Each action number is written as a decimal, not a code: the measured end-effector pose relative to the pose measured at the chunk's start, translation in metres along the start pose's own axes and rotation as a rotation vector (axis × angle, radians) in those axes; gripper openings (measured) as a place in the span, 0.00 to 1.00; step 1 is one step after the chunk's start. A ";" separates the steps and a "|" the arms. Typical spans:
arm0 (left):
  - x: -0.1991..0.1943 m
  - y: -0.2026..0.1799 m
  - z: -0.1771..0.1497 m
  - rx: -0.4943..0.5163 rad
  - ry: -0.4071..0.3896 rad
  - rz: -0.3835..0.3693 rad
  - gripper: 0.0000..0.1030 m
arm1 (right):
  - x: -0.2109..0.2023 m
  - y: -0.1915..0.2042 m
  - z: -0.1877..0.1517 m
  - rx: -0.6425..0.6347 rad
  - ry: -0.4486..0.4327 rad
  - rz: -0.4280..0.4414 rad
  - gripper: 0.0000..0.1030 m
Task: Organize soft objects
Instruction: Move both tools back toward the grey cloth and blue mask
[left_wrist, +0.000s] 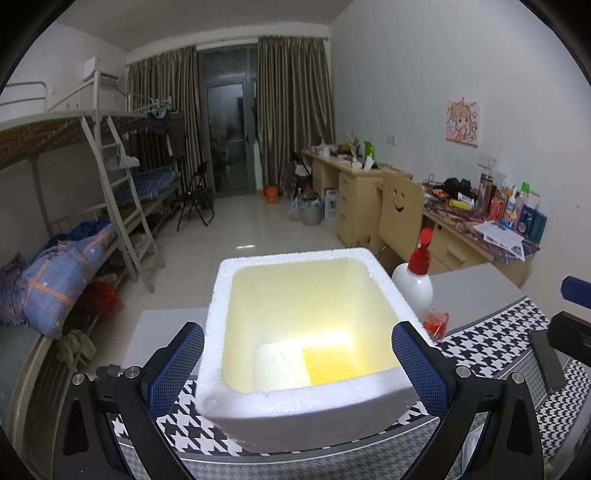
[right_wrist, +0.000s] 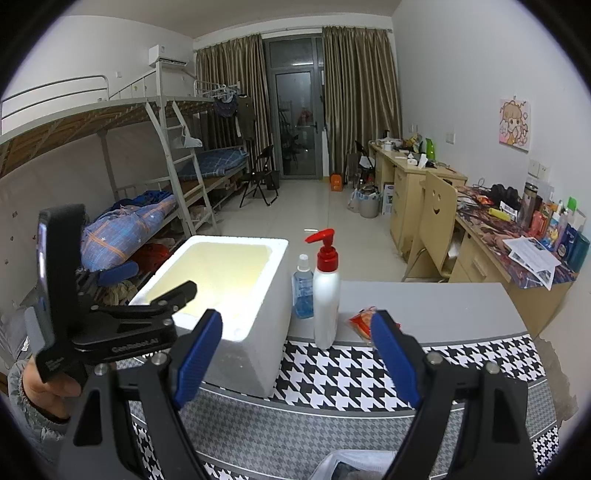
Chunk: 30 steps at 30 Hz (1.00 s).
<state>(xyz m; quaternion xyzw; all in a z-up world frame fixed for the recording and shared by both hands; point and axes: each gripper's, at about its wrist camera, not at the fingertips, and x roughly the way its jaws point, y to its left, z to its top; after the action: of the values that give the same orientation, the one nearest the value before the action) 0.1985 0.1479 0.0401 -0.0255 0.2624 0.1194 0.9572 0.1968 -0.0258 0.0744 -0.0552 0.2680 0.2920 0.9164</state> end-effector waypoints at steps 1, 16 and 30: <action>-0.004 0.000 0.000 0.001 -0.004 -0.001 0.99 | -0.003 0.001 -0.001 -0.001 -0.003 0.000 0.83; -0.068 -0.016 -0.009 0.027 -0.102 -0.045 0.99 | -0.042 0.012 -0.013 -0.014 -0.043 -0.016 0.83; -0.095 -0.030 -0.025 0.049 -0.136 -0.041 0.99 | -0.066 0.004 -0.030 0.004 -0.086 -0.106 0.92</action>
<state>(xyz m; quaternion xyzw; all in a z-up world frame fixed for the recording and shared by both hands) 0.1139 0.0953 0.0661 0.0007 0.1988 0.0950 0.9754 0.1348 -0.0635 0.0838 -0.0552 0.2257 0.2445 0.9414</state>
